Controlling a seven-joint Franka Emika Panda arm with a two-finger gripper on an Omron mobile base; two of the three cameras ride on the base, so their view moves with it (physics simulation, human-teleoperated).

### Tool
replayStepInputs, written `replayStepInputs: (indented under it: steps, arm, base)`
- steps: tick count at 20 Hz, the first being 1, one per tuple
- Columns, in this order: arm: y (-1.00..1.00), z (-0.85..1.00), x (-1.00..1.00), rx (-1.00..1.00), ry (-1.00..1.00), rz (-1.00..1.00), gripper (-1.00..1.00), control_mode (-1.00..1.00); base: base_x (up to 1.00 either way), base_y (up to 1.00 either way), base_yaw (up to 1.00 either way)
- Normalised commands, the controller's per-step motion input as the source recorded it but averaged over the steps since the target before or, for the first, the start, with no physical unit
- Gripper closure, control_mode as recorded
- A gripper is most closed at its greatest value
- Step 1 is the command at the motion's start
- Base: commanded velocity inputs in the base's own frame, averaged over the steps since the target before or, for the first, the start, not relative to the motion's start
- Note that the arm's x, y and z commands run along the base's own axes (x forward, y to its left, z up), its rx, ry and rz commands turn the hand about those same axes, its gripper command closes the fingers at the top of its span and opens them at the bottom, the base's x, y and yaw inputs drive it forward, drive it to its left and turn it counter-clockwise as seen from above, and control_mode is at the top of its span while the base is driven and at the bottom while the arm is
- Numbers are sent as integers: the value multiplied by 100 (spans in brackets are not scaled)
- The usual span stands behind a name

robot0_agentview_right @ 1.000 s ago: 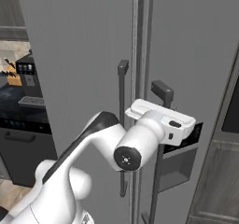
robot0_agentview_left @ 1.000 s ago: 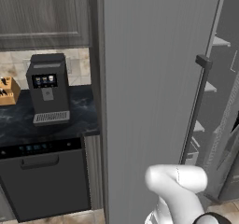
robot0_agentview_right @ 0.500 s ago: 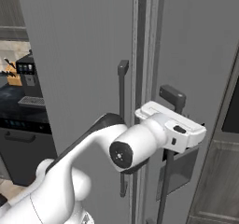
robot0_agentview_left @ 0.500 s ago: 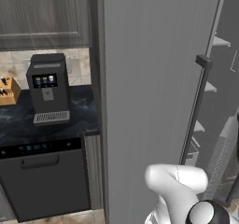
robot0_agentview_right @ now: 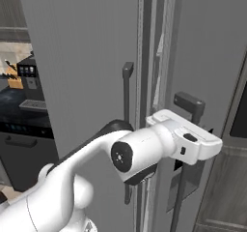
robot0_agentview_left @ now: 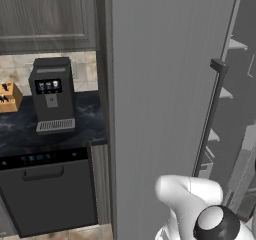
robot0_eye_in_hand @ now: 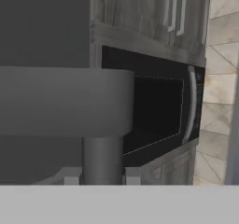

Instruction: Open the freezer door, pick up the ice cube tray from the freezer, and place it on the dining counter.

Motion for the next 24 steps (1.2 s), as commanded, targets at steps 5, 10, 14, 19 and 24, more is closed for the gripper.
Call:
replayStepInputs:
  steps: [5,10,14,19,24]
  arm:
    - [-45,0,-22,0,3,-15,100,-100]
    - [-36,0,-17,0,1,-13,100,-100]
    - [-15,0,-5,0,0,-5,100,-100]
    - [0,0,0,0,0,0,100,-100]
    - [0,0,0,0,0,0,100,-100]
  base:
    - [0,0,0]
    - [0,0,0]
    - [0,0,0]
    - [0,0,0]
    - [0,0,0]
